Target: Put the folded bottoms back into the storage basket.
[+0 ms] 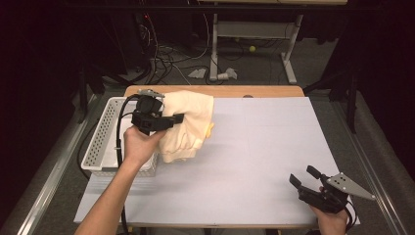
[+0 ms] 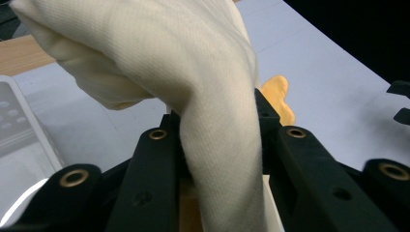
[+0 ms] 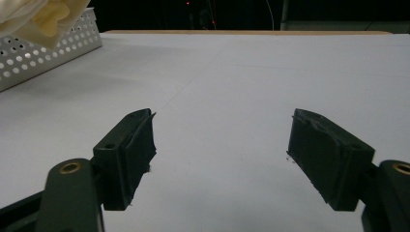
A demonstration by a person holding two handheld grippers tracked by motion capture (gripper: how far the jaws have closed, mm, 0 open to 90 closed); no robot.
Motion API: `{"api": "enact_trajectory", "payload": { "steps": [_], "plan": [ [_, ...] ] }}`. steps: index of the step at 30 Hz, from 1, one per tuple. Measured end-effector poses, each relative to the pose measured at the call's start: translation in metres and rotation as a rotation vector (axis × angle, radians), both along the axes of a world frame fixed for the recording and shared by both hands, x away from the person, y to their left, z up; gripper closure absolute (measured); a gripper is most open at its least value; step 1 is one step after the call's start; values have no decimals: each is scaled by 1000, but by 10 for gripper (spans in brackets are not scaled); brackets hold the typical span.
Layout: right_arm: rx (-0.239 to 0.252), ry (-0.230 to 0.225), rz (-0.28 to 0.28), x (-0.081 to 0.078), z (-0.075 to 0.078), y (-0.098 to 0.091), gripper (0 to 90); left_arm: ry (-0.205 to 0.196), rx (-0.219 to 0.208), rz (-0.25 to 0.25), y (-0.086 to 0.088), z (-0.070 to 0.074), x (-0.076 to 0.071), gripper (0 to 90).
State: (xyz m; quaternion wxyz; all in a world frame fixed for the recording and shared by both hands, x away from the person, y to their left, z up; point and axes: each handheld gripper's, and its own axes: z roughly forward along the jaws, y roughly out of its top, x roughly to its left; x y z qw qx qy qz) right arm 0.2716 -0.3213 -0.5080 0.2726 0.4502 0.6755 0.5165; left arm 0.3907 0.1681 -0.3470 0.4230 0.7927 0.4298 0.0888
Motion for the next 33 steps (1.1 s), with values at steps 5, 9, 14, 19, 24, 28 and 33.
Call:
{"api": "enact_trajectory", "payload": {
  "steps": [5,9,14,19,24,28,33],
  "plan": [
    [2,0,-3,0,0,0,256,-3,-9,-1,6,2,-2,690],
    [0,1,-3,0,0,0,257,7,-11,7,11,1,-3,691],
    [2,2,0,0,0,0,256,-13,-18,21,18,4,-7,692],
    [2,0,-1,0,0,0,256,-35,-36,24,25,10,-14,692],
    [2,1,-1,0,0,0,256,-51,-48,29,31,15,-20,692],
    [3,0,-1,0,0,0,256,-77,-56,48,39,21,-26,691],
    [7,3,1,0,0,0,255,-107,-71,73,49,29,-33,691]
  ]
}}
